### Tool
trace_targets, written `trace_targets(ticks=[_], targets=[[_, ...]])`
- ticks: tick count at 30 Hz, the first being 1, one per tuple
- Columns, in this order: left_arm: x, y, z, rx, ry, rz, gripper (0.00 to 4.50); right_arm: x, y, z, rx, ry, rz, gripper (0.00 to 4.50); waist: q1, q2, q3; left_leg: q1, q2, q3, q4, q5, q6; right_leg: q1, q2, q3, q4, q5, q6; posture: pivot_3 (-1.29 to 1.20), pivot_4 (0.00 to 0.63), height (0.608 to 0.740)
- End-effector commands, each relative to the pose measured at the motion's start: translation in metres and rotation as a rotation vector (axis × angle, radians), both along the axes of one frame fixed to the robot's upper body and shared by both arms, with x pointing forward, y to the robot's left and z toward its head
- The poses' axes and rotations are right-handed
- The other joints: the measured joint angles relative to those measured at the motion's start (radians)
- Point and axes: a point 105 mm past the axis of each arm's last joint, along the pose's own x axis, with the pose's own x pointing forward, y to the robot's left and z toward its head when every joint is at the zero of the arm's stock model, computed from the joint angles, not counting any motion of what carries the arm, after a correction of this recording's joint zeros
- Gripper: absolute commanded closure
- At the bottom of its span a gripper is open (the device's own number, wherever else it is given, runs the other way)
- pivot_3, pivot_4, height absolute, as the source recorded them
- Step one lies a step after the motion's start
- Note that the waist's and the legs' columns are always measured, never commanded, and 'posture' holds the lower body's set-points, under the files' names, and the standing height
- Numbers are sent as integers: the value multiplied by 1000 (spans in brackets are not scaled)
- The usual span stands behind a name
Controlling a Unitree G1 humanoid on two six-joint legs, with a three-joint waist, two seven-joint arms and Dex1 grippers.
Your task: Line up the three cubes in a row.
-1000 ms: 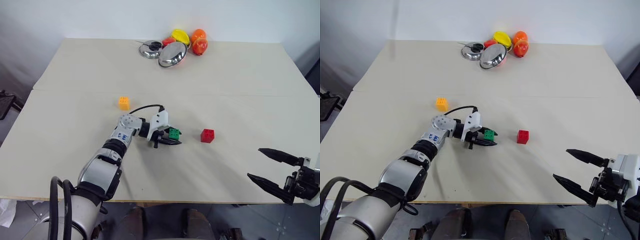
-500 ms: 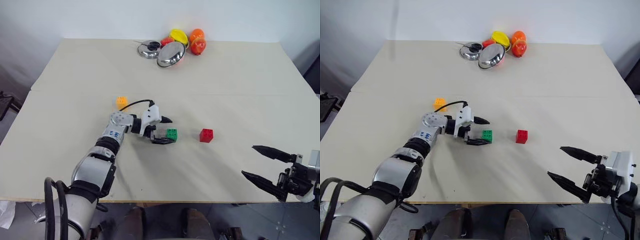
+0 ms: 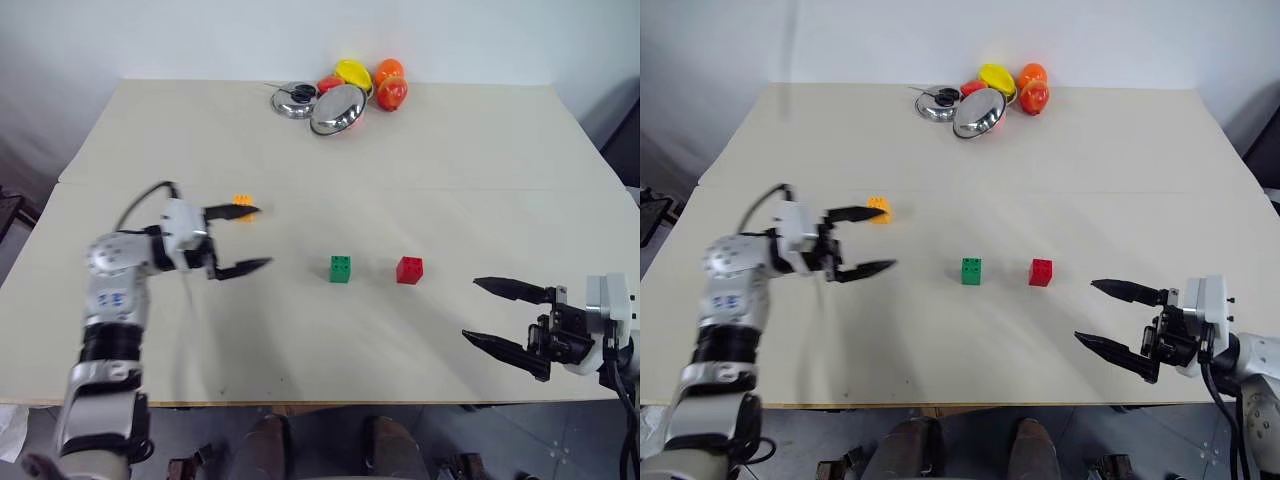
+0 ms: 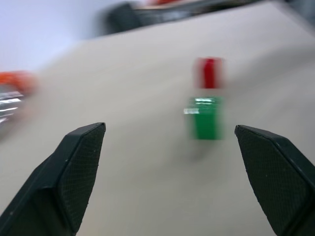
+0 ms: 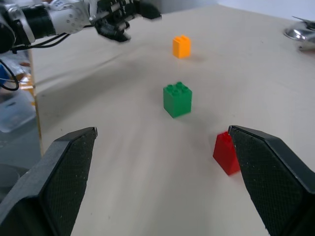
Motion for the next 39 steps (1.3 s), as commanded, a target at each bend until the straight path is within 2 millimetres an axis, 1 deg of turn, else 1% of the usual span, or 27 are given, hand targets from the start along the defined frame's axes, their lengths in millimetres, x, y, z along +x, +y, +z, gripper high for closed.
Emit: trace_targets(ticks=[1, 3, 4, 6, 8, 9, 10, 13, 14, 16, 17, 19, 20, 22, 24, 26, 27, 28, 29, 32, 34, 36, 39], targets=[[-23, 57, -17, -86, 34, 306, 22, 10, -1, 6, 31, -49, -9, 0, -1, 1, 0, 0, 0, 0, 0, 0, 0, 0, 0, 0, 0, 0, 0, 0, 150, 740], [-47, 85, -41, -108, 95, 455, 22, 14, -2, 4, 40, -68, -13, 0, -9, 0, 0, 1, 1, 1, -1, -1, -1, 0, 0, 0, 0, 0, 0, 0, 150, 740], [-57, 94, -50, -111, 115, 512, 22, 15, -2, 2, 39, -71, -13, 0, -10, 0, 0, 1, 1, 1, -2, -1, -1, -1, 0, -1, 0, 0, -1, 0, 150, 740], [-68, 101, -57, -113, 131, 566, 22, 16, -2, 1, 38, -73, -12, 0, -1, 0, 0, 0, 1, 1, -1, -1, -1, -1, 0, -1, -1, 0, -1, 0, 150, 740], [-90, 113, -72, -149, 169, 651, 22, 19, -4, 2, 43, -105, -32, 0, 11, 0, 0, -1, 1, 1, 1, -2, -1, -1, 0, -2, 0, 0, -1, 0, 150, 740], [-100, 116, -77, -173, 181, 688, 22, 21, -5, 2, 48, -114, -42, 0, 10, 0, 0, -1, 1, 1, 1, -2, 0, -1, 0, -1, 0, 0, -1, 0, 150, 740], [-106, 113, -79, -189, 186, 705, 22, 23, -6, 3, 51, -134, -55, 0, 9, 0, 0, 0, 2, 1, 1, -3, 0, 0, 0, -1, -1, 0, -2, 0, 150, 740], [-105, 95, -78, -218, 183, 690, 22, 26, -7, 4, 68, -134, -69, 0, 12, 0, 0, 1, 2, 1, 1, -4, 0, 0, 0, -1, -3, 0, -2, 0, 150, 740], [-99, 85, -77, -221, 188, 663, 22, 27, -6, 3, 72, -125, -67, 0, 14, 0, 0, 1, 3, 1, 1, -4, 0, -1, 0, -1, -2, 0, -3, 0, 150, 740], [-80, 64, -73, -216, 193, 607, 22, 26, -5, 1, 68, -110, -53, 0, 17, 0, -1, 1, 3, 1, 1, -4, -1, -2, 1, -1, -1, 0, -4, 0, 150, 740], [-69, 56, -69, -231, 199, 597, 22, 26, -4, 2, 67, -114, -50, 0, 22, 1, -1, 1, 3, 1, 1, -4, -1, -2, 1, -1, -1, 0, -4, 0, 150, 740], [-47, 47, -63, -264, 212, 619, 22, 26, -2, 4, 72, -120, -48, 0, 22, 1, -1, 1, 3, 1, 3, -4, -1, -2, 2, -1, 1, 0, -5, 0, 150, 740], [-39, 38, -60, -279, 222, 597, 22, 27, -1, 4, 71, -124, -47, 0, 21, 1, -1, 1, 3, 1, 4, -4, -1, -2, 2, -1, 2, 0, -5, 0, 150, 740], [-10, 21, -59, -259, 255, 596, 22, 26, 2, 4, 71, -120, -37, 0, 18, 2, -1, 1, 4, 1, 4, -3, -2, -2, 2, -1, 6, 0, -5, 0, 150, 740], [17, 14, -59, -228, 279, 667, 22, 24, 5, 4, 71, -120, -31, 0, 19, 2, -1, 1, 4, 2, 4, -3, -2, -2, 3, -1, 6, 0, -5, 0, 150, 740], [46, 11, -49, -280, 277, 747, 22, 23, 9, 5, 72, -117, -29, 0, 18, 2, -1, 0, 4, 2, 5, -3, -2, -2, 3, -1, 6, 0, -5, 0, 150, 740], [56, 9, -45, -301, 278, 774, 22, 22, 10, 5, 75, -115, -30, 0, 18, 1, -1, 0, 4, 2, 5, -3, -2, -2, 3, -1, 6, 0, -4, 0, 150, 740], [67, 1, -43, -312, 284, 769, 22, 21, 12, 6, 76, -117, -34, 0, 18, 1, -1, 0, 4, 2, 6, -3, -2, -2, 3, -1, 6, 0, -4, 0, 150, 740], [73, -4, -42, -313, 289, 761, 22, 21, 13, 6, 76, -118, -37, 0, 16, 1, -1, 0, 4, 2, 6, -3, -2, -2, 3, -1, 6, 0, -4, 0, 150, 740], [92, -31, -39, -307, 307, 689, 22, 16, 19, 2, 76, -107, -38, 0, 9, 1, -1, -1, 4, 2, 6, -3, -2, -2, 3, -1, 5, 0, -4, 0, 150, 740], [100, -40, -36, -318, 322, 657, 22, 15, 21, 2, 79, -102, -41, 0, 7, 1, -1, -1, 4, 3, 6, -3, -2, -2, 3, -1, 3, 0, -4, 0, 150, 740], [106, -41, -34, -311, 308, 673, 22, 14, 23, 2, 83, -100, -45, 0, 4, 1, -1, -1, 4, 3, 5, -3, -2, -2, 3, -1, 2, 1, -4, 0, 150, 740], [113, -34, -37, -293, 299, 741, 22, 14, 26, 3, 86, -101, -50, 0, 5, 1, -1, -1, 5, 4, 5, -3, -2, -3, 4, -1, 2, 1, -4, 0, 150, 740]])
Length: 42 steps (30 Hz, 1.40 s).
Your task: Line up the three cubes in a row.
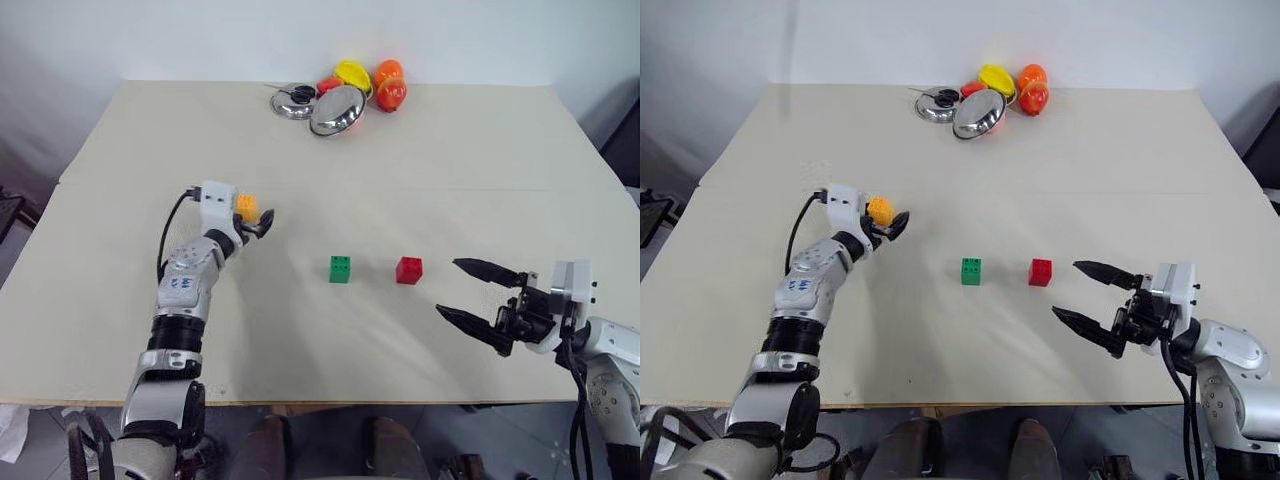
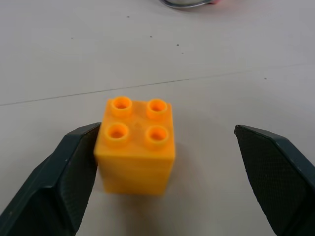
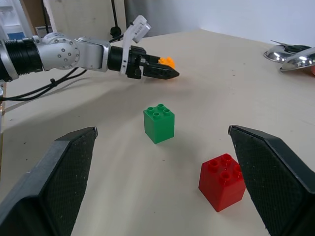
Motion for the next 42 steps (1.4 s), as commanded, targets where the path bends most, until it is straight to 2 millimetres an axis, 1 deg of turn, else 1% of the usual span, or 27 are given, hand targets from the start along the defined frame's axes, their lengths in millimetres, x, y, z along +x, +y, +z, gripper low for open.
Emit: trace_targets(ticks=[1, 4, 10, 11, 12, 14, 17, 18, 19, 20, 22, 24, 26, 28, 31, 32, 34, 38, 42], targets=[[7, 9, 8, 38, -37, 58, 22, -3, 6, 7, 13, -32, 9, 0, 2, 0, 0, 0, 0, 0, 0, 0, 0, 0, 0, 0, 0, 0, 0, 0, 150, 740], [7, 12, 9, 25, -45, 79, 615, -4, 6, 8, 15, -36, -3, 0, 4, 0, 0, 0, 0, 0, 0, 0, 0, 0, 0, 0, -1, 0, 0, 0, 150, 740], [8, 12, 6, 22, -52, 49, 2383, -5, 5, 7, 16, -39, -15, 0, 6, 0, 0, 0, 0, 0, 0, 0, 0, 0, 0, 0, -1, 0, 0, 0, 150, 740], [8, 12, 5, 19, -47, 37, 2772, -5, 4, 6, 15, -39, -16, 0, 6, 0, 0, -1, 0, 0, 0, 0, 0, 0, 0, 0, -1, 0, 0, 0, 150, 740], [8, 11, 4, 18, -45, 30, 3010, -6, 4, 6, 15, -38, -17, 0, 6, 0, 0, 0, 0, 0, 0, 0, 0, 0, 0, 0, -1, 0, 0, 0, 150, 740], [9, 13, 5, 20, -55, 14, 3000, -6, 4, 5, 13, -39, -18, 0, 5, 0, 0, 0, 0, 0, 0, 0, 0, 0, 0, 0, -1, 0, 0, 0, 150, 740], [4, 10, 18, 16, -132, -109, 3000, -10, 2, 6, 3, -42, -25, 0, 5, 0, 0, 0, 0, 0, 0, 0, 0, 0, 0, 0, -1, 0, 0, 0, 150, 740], [-4, 3, 28, 16, -191, -237, 3000, -12, 0, 7, -1, -42, -32, 0, 5, 0, 0, -1, 0, 0, 0, 0, 0, 0, 0, 0, -1, 0, 0, 0, 150, 740], [-17, -6, 36, 70, -249, -416, 3000, -15, -4, 7, -13, -38, -40, 0, 4, 0, 0, -1, 0, 0, 0, 0, 0, 0, 0, 0, -1, 0, 0, 0, 150, 740], [-28, -11, 39, 116, -282, -544, 3000, -18, -6, 7, -21, -35, -45, 0, 4, 0, 0, -1, 0, 1, -1, 0, 0, -1, 0, 0, -1, 0, 0, 0, 150, 740], [-51, -16, 36, 189, -269, -808, 3000, -23, -14, 7, -45, -20, -59, 0, 4, 0, 0, -1, 0, 2, -2, 0, 0, -1, 1, 0, -2, 0, 0, 0, 150, 740], [-66, -15, 31, 253, -203, -1005, 3000, -30, -24, 8, -76, 1, -74, 0, 6, 0, 0, -1, 0, 3, -3, 0, 0, -1, 0, 0, -3, 0, 0, 0, 150, 740], [-72, -15, 26, 314, -150, -1108, 3000, -37, -32, 8, -103, 23, -84, 0, 10, 0, 0, -1, 1, 3, -2, 0, 0, -1, 1, 0, -3, 0, 0, 0, 150, 740], [-75, -17, 22, 334, -122, -1169, 3000, -43, -37, 8, -118, 45, -93, 0, 10, 0, 0, -1, 1, 3, -2, -1, 1, -1, 1, 0, -3, 0, 0, 0, 150, 740], [-81, -19, 4, 394, -59, -1255, 3000, -52, -42, 7, -135, 71, -101, 0, 7, 0, 0, -1, 1, 3, -2, -1, 1, -1, 1, 0, -3, 0, 0, 0, 150, 740], [-82, -18, -1, 413, -49, -1258, 3000, -53, -42, 7, -135, 73, -103, 0, 7, 0, 0, -1, 1, 3, -2, -1, 2, -1, 0, 0, -3, 0, 1, 0, 150, 740], [-78, -19, -5, 399, -35, -1234, 3000, -56, -41, 8, -131, 75, -105, 0, 3, 0, 0, -1, 1, 3, -2, -1, 2, -1, 0, 0, -3, 0, 1, 0, 150, 740], [-75, -24, -9, 382, -23, -1225, 3000, -62, -43, 7, -139, 89, -119, 0, 4, -1, 1, -1, 1, 3, -1, -2, 2, -1, 0, 0, -3, 0, 1, 0, 150, 740], [-74, -21, -12, 373, -1, -1215, 3000, -69, -50, 4, -156, 108, -140, 0, 6, -1, 1, -1, 1, 3, -1, -2, 3, -1, 0, 0, -3, 0, 1, 0, 150, 740]])
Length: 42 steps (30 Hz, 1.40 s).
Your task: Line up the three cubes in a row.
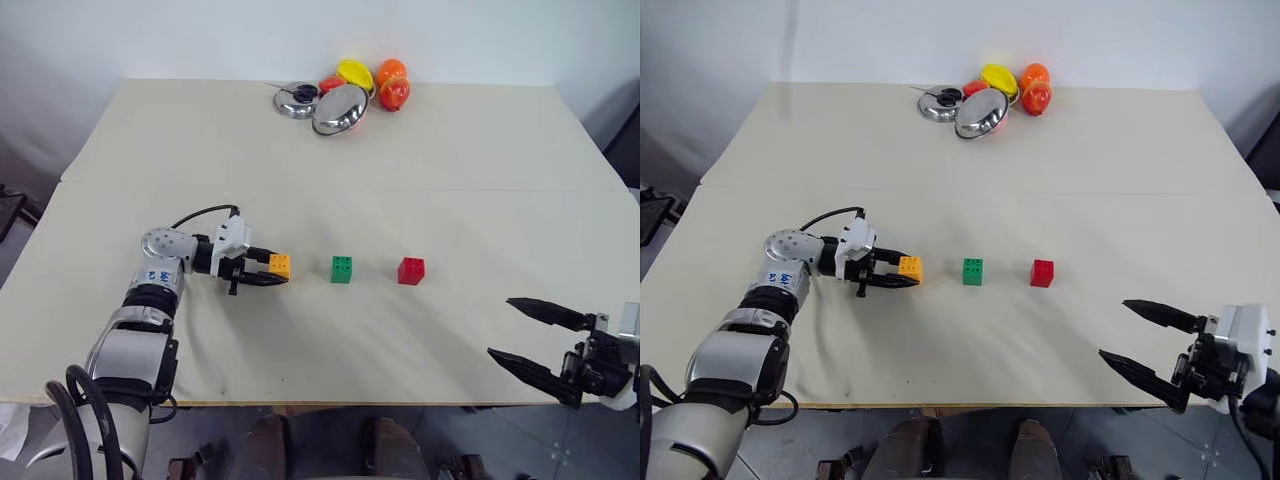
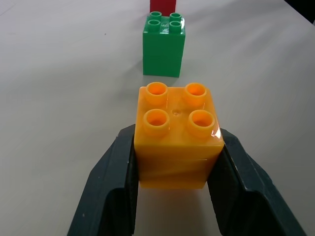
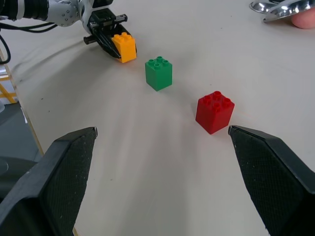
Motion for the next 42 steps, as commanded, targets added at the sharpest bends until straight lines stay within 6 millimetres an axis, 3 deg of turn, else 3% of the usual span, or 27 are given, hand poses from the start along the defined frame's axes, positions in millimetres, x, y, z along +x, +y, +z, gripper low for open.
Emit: trace_targets(ticks=[1, 12, 21, 30, 37, 42], targets=[[-1, 3, 5, 12, -13, -21, 3000, -7, -6, 6, -18, -28, -11, 0, 0, 0, 0, 0, 0, 0, 0, 0, 0, 0, 0, 0, 0, 0, 0, 0, 150, 740], [4, -7, 1, 17, 12, -6, 3000, -5, -2, 3, -6, -37, -10, 0, 1, 0, 0, 0, 0, 0, 1, 0, 0, 0, 0, 0, 0, 0, 0, 0, 150, 740], [12, -1, 2, 26, -64, 75, 119, -2, 3, 1, 6, -39, 10, 0, -1, 0, 0, 0, 0, 0, 0, 0, 0, 0, 0, 0, 0, 0, 0, 0, 150, 740], [15, 19, 6, -15, -104, 172, 119, 9, 5, -2, 16, -43, 41, 0, -2, 0, 0, 0, 0, 0, 1, 0, 0, 0, 0, 0, 1, 0, 0, 0, 150, 740], [10, 17, 1, -39, -98, 158, 119, 13, 9, -3, 21, -46, 67, 0, 0, 0, 0, 0, 0, 0, 1, 0, 0, 0, 0, 0, 1, 0, 0, 0, 150, 740], [0, 42, 11, -66, -114, 161, 119, 13, 6, -2, 16, -42, 70, 0, -4, 0, 0, 0, 0, 0, 1, 0, 0, 0, 0, 0, 1, 0, 0, 0, 150, 740]])
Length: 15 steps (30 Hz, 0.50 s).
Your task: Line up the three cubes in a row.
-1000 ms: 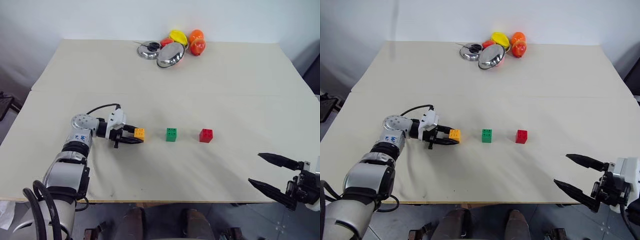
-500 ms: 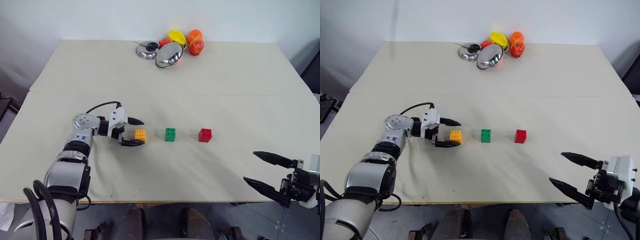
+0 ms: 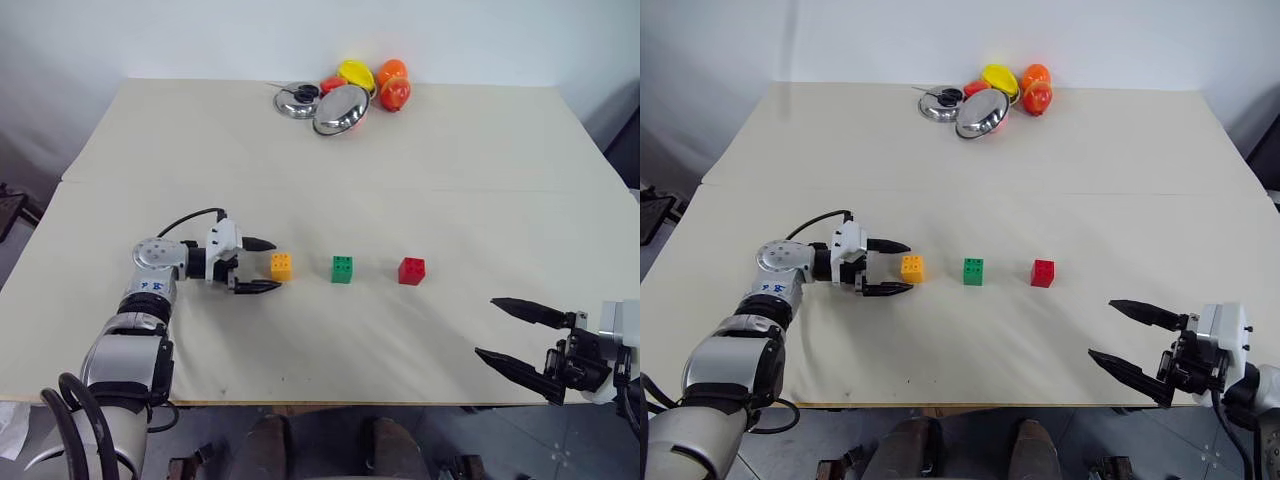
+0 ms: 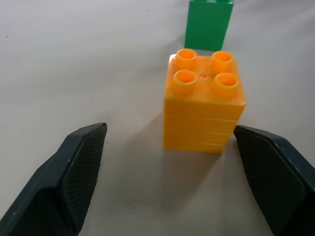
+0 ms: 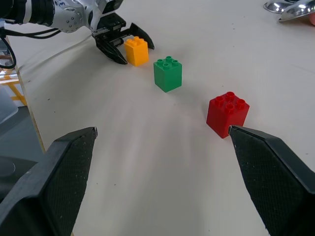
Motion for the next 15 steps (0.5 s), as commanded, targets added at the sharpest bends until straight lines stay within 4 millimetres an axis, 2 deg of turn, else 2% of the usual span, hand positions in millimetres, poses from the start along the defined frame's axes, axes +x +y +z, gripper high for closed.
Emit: trace_targets(ticks=[1, 6, 11, 15], targets=[[-8, 28, 20, -32, -64, 14, 119, -1, -6, 6, -20, -29, 5, 0, -6, 0, 0, 0, 0, 0, 0, 0, 0, 0, 0, 0, 0, 0, 0, 0, 150, 740], [-45, 71, 27, 17, -94, 55, 119, -1, -25, 4, -42, -2, -22, 0, -22, 0, 0, 2, 1, 1, -2, -1, -1, 0, 0, 0, 0, 0, 0, 0, 150, 740], [-80, 103, 27, 53, -85, 221, 119, 2, -49, -4, -107, -6, -74, 0, -23, 0, 0, 3, 2, 2, -2, -1, 0, 0, 0, 0, 0, 0, 0, 0, 150, 740], [-88, 121, 25, 96, -128, 395, 119, 9, -69, -7, -141, -31, -122, 0, -13, 1, 0, 3, 2, 2, -1, -2, -1, 1, 0, 0, 0, 0, 0, 0, 150, 740]])
